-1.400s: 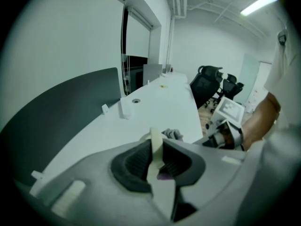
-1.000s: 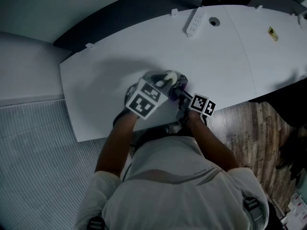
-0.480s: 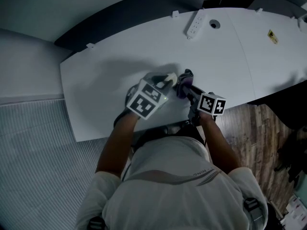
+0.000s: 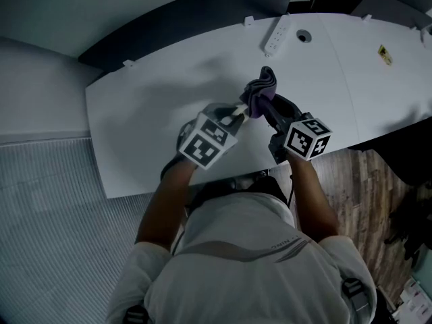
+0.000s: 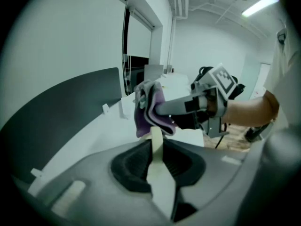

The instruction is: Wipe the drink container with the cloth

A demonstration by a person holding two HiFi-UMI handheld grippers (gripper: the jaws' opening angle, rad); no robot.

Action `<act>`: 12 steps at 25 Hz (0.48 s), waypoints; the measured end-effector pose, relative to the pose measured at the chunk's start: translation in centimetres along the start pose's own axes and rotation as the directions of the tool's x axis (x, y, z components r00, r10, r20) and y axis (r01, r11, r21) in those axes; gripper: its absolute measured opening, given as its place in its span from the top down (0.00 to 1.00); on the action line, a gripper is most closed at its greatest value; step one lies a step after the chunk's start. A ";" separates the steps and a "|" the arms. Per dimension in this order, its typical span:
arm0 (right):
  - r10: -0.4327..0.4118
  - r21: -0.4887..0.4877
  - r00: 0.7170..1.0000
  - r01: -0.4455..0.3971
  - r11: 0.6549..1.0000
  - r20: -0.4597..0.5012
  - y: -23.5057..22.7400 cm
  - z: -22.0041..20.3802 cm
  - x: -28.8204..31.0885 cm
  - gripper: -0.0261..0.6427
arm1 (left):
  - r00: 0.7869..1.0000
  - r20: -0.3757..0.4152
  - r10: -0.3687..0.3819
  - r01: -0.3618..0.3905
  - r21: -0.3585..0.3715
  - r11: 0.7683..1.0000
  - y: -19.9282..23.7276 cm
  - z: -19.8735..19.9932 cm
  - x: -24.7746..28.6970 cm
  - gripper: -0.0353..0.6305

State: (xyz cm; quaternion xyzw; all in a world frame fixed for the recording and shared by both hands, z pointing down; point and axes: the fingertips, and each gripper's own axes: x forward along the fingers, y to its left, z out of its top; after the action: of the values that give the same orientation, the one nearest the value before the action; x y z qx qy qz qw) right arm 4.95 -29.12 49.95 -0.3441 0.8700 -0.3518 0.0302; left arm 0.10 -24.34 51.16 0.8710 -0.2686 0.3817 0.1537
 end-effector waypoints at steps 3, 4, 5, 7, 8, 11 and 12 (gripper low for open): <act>0.020 -0.123 0.994 -0.034 0.992 -0.109 0.3 -1.7 1.2 0.83 | 1.000 -0.003 0.000 0.000 0.000 1.000 0.0 0.0 0.1 0.85; 0.024 -0.150 0.990 -0.045 0.988 -0.137 0.3 -2.3 1.4 0.83 | 1.000 -0.004 0.001 -0.001 0.000 1.000 0.0 0.0 0.1 0.85; 0.029 -0.166 0.987 -0.055 0.985 -0.158 0.2 -2.7 1.6 0.83 | 1.000 -0.004 0.002 -0.002 -0.001 1.000 0.0 0.0 0.1 0.85; 0.035 -0.174 0.981 -0.069 0.982 -0.193 -0.3 -3.5 1.9 0.83 | 1.000 -0.003 0.005 -0.005 -0.003 1.000 0.1 0.0 0.0 0.85; 0.036 -0.174 0.977 -0.074 0.982 -0.210 -0.6 -3.9 2.0 0.83 | 1.000 -0.003 0.006 -0.006 -0.004 1.000 0.1 0.0 0.0 0.85; 0.028 -0.179 0.964 -0.077 0.981 -0.263 -1.7 -5.5 2.5 0.83 | 1.000 -0.003 0.008 -0.008 -0.007 1.000 0.1 0.0 0.0 0.85; 0.021 -0.182 0.959 -0.076 0.980 -0.284 -2.2 -6.0 2.7 0.83 | 1.000 -0.003 0.009 -0.009 -0.008 1.000 0.2 0.0 0.0 0.85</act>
State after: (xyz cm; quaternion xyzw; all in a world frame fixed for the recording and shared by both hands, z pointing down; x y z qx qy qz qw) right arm 2.38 -28.39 56.39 -0.2706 0.9034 -0.3109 -0.1180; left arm -0.03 -24.43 51.18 0.8685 -0.2738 0.3826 0.1559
